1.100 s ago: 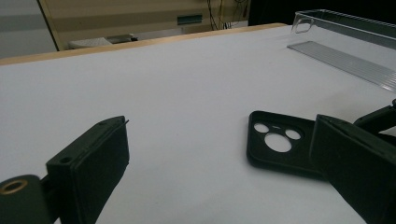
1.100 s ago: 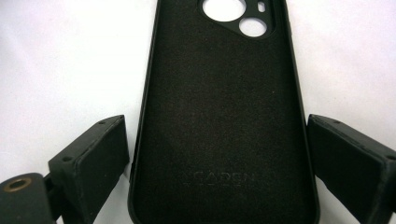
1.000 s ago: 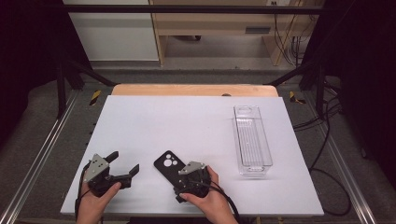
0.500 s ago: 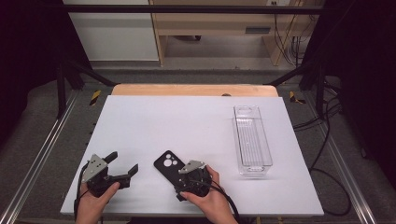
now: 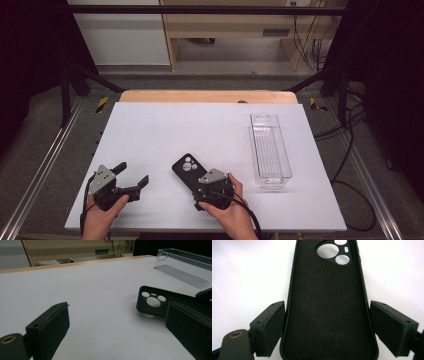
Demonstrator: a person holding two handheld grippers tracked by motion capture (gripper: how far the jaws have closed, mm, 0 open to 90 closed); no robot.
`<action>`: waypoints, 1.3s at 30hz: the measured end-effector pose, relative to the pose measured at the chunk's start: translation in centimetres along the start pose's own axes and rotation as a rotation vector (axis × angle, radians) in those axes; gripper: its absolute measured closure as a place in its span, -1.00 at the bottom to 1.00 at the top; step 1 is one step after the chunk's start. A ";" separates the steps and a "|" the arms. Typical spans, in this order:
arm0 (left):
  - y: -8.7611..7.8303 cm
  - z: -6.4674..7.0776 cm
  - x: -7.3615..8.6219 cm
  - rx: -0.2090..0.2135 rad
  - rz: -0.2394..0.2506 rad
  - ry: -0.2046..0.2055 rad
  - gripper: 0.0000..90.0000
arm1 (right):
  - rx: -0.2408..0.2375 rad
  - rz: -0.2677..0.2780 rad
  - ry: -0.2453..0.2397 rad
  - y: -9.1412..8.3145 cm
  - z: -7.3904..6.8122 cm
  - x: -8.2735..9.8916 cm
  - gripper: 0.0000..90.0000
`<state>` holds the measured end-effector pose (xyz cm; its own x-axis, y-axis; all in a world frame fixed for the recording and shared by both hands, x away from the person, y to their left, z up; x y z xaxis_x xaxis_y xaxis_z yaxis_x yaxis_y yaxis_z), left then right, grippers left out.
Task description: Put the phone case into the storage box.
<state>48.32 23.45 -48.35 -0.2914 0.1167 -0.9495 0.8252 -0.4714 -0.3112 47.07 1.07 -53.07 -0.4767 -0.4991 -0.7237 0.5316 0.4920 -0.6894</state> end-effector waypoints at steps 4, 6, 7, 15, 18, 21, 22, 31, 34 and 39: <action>-0.1 0.0 0.0 0.015 0.007 -0.028 -0.88 | 0.011 0.041 0.012 -0.8 0.7 -0.5 -0.65; -0.3 0.0 -0.1 0.018 0.015 -0.034 -0.91 | 0.015 0.068 0.019 -1.2 1.0 -0.8 -0.65; -0.4 0.1 -0.2 0.031 0.023 -0.047 -0.93 | 0.018 0.086 0.017 -1.4 1.2 -1.1 -0.65; -1.0 1.0 -1.6 0.068 0.091 -0.092 -0.95 | 0.046 0.200 0.028 -3.5 2.4 -2.4 -0.65; -0.5 2.0 -1.9 0.085 0.087 -0.071 -0.96 | 0.054 0.218 0.040 -4.3 3.1 -2.2 -0.65; 0.0 3.0 -2.7 0.117 0.101 -0.082 -0.95 | 0.057 0.240 0.044 -5.1 3.6 -2.4 -0.65; 0.2 3.4 -3.1 0.129 0.106 -0.083 -0.95 | 0.061 0.248 0.043 -5.4 3.7 -2.5 -0.65; 2.4 6.6 -6.2 0.210 0.091 -0.042 -0.93 | 0.089 0.299 0.081 -6.8 4.6 -3.0 -0.65; 2.7 7.5 -6.9 0.231 0.087 -0.052 -0.92 | 0.085 0.325 0.074 -7.2 4.5 -3.2 -0.65; 3.3 8.5 -6.7 0.245 0.067 -0.041 -0.92 | 0.089 0.340 0.074 -7.3 4.4 -3.5 -0.65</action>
Point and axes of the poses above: each handheld gripper's, and its own axes: y roughly forward along the jaws, x roughly out of its underside, z roughly to its right, the point moved 10 cm from there along y, roughly forward along the jaws, and after that the axes turned 3 degrees about -x, right-handed, at the moved point
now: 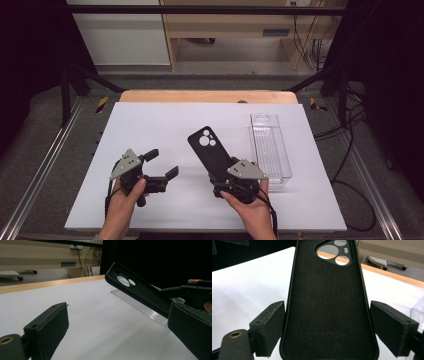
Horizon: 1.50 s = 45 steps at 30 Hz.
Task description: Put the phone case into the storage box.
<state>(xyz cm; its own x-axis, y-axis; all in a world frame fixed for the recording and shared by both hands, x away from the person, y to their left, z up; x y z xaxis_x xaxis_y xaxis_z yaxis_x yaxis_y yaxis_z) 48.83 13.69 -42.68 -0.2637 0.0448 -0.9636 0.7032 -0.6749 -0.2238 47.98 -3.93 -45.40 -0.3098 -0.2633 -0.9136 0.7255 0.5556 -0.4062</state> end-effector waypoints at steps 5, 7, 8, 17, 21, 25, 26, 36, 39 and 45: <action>0.6 0.5 -0.3 0.013 -0.018 0.006 -0.92 | -0.002 0.013 0.005 -0.2 0.0 -0.1 -0.65; 1.0 0.6 -0.3 0.014 -0.046 0.001 -0.92 | -0.001 0.016 0.003 -0.2 0.0 -0.2 -0.65; 1.2 0.7 -0.3 0.017 -0.061 -0.001 -0.92 | -0.003 0.017 0.003 -0.2 0.0 -0.2 -0.66; 2.2 2.1 -1.2 0.080 -0.062 -0.011 -0.91 | -0.006 0.054 -0.011 -0.5 -0.5 -0.9 -0.65; 2.7 2.7 -1.7 0.097 -0.068 0.001 -0.90 | -0.009 0.058 -0.020 -0.5 -0.7 -0.9 -0.65; 3.6 3.1 -1.5 0.108 -0.096 0.015 -0.89 | -0.011 0.063 -0.026 -0.5 -0.8 -1.0 -0.65; 3.8 3.2 -1.5 0.106 -0.102 0.020 -0.89 | -0.013 0.064 -0.026 -0.6 -0.9 -1.0 -0.65; 5.1 3.1 -1.5 0.118 -0.109 -0.018 -0.78 | -0.026 0.069 -0.037 -0.5 -1.4 -1.0 -0.65; 5.3 3.0 -1.5 0.124 -0.114 -0.030 -0.73 | -0.031 0.065 -0.039 -0.4 -1.5 -1.0 -0.65; 5.4 2.5 -1.9 0.125 -0.107 -0.083 -0.50 | -0.033 0.055 -0.035 -0.2 -1.6 -0.8 -0.66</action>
Point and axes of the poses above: each handheld gripper's, and its own axes: y roughly forward along the jaws, x roughly out of its underside, z roughly to its right, the point moved 10 cm from there along y, roughly forward along the jaws, and after that the axes turned 3 degrees about -x, right-handed, at the moved point
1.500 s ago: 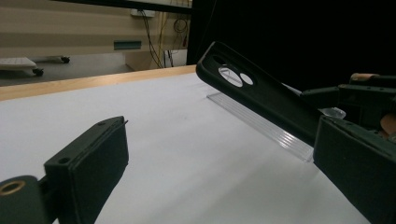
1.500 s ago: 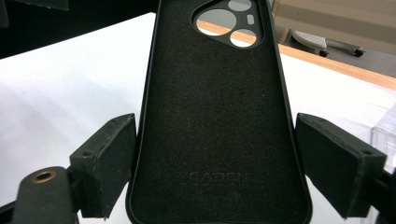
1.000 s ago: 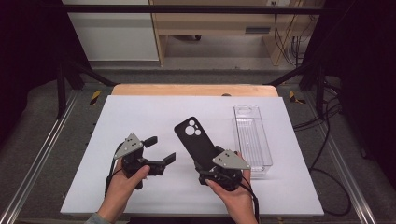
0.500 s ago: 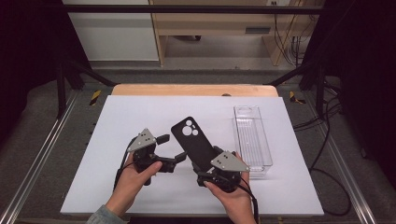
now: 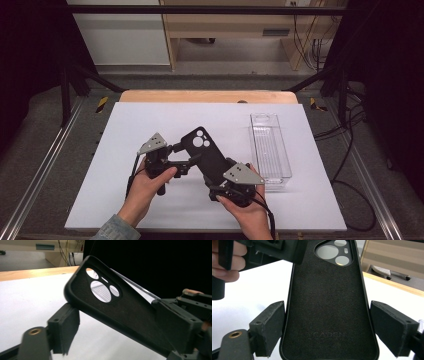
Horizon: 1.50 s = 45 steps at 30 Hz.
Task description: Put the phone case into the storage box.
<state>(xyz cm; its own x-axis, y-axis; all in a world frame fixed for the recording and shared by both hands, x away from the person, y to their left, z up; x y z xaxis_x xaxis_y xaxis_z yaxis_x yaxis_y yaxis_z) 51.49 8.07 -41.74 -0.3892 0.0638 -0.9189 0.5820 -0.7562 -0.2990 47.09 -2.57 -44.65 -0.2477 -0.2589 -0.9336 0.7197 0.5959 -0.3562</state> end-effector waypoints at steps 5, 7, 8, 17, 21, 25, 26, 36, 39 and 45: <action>0.0 -0.3 -0.3 -0.010 0.005 -0.017 -0.37 | -0.004 -0.009 0.009 0.2 0.1 0.2 -0.66; 0.0 -0.4 -0.4 -0.015 0.008 -0.014 -0.27 | -0.004 -0.011 0.014 0.2 0.1 0.3 -0.66; 0.0 -0.5 -0.5 -0.014 0.009 -0.015 -0.23 | -0.005 -0.012 0.015 0.3 0.2 0.4 -0.66; 0.0 -0.5 -1.2 -0.035 0.016 -0.017 0.03 | -0.009 -0.018 0.032 0.4 0.3 0.6 -0.67; 0.1 -0.3 -1.5 -0.034 0.027 -0.030 0.15 | -0.008 -0.024 0.040 0.5 0.5 0.8 -0.67; 0.3 -0.1 -1.8 -0.022 0.039 -0.056 0.30 | -0.008 -0.034 0.047 0.7 0.6 1.2 -0.67; 0.3 0.0 -1.9 -0.020 0.045 -0.061 0.36 | -0.008 -0.037 0.048 0.7 0.6 1.3 -0.67; 0.2 1.1 -2.5 0.016 0.064 -0.074 0.61 | -0.008 -0.044 0.059 1.0 0.7 1.7 -0.67; 0.1 1.4 -2.7 0.034 0.066 -0.079 0.65 | -0.019 -0.039 0.077 1.0 0.7 1.7 -0.67; 0.0 2.5 -3.0 0.070 0.079 -0.097 0.73 | -0.028 -0.033 0.096 1.2 0.6 1.9 -0.68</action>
Point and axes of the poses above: each handheld gripper's, and its own axes: y roughly forward along the jaws, x roughly out of its underside, z roughly to its right, the point moved 10 cm from there along y, roughly forward along the jaws, and after that the axes turned 3 degrees about -x, right-handed, at the moved point
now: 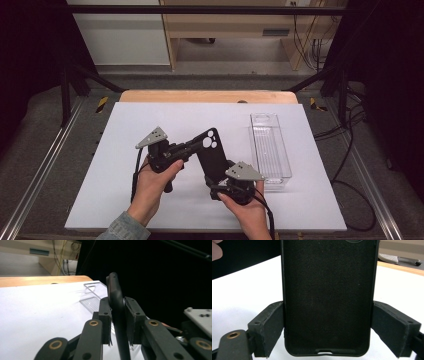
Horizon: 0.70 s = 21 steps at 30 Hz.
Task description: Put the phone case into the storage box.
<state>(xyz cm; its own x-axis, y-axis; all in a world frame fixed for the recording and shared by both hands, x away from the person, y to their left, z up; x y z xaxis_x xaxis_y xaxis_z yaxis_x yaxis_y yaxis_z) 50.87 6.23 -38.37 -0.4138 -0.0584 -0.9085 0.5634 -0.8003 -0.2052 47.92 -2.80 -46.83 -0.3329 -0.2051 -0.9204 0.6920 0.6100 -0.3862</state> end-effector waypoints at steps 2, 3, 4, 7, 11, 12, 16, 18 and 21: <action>0.0 0.4 -0.1 0.015 0.003 -0.012 0.76 | -0.005 0.001 0.005 0.0 0.0 0.0 -0.68; 0.0 0.5 -0.1 0.019 0.002 -0.017 0.77 | -0.008 0.002 0.009 0.0 0.0 0.0 -0.69; 0.0 0.7 -0.1 0.021 0.001 -0.014 0.78 | -0.009 0.003 0.013 0.0 0.0 0.0 -0.69; 0.1 1.1 -0.1 0.021 0.003 0.001 0.79 | -0.020 0.005 0.023 0.1 0.0 0.1 -0.69; 0.1 1.5 -0.1 0.019 0.003 0.031 0.79 | -0.024 0.006 0.029 0.1 0.0 0.2 -0.70; 0.2 1.6 -0.1 0.017 0.002 0.040 0.79 | -0.027 0.006 0.031 0.1 0.0 0.2 -0.70; 0.2 2.0 0.0 0.002 -0.007 0.093 0.79 | -0.041 0.006 0.034 0.3 0.0 0.3 -0.71; 0.3 2.1 0.1 -0.006 -0.012 0.122 0.79 | -0.045 0.007 0.040 0.5 0.0 0.4 -0.71; 0.3 2.2 0.0 -0.005 -0.012 0.131 0.79 | -0.068 -0.006 0.057 0.6 -0.2 0.6 -0.72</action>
<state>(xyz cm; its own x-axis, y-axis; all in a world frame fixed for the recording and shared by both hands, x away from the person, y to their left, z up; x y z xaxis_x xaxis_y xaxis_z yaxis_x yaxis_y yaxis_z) 49.45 4.72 -37.66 -0.3236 0.0296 -0.9457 0.5628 -0.7974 -0.2176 48.02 -2.45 -47.58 -0.3742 -0.1662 -0.9123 0.6454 0.6597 -0.3850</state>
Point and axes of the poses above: each handheld gripper's, and its own axes: y roughly forward along the jaws, x roughly out of its underside, z roughly to its right, the point moved 10 cm from there along y, roughly forward along the jaws, and after that the axes turned 3 degrees about -x, right-handed, at the moved point
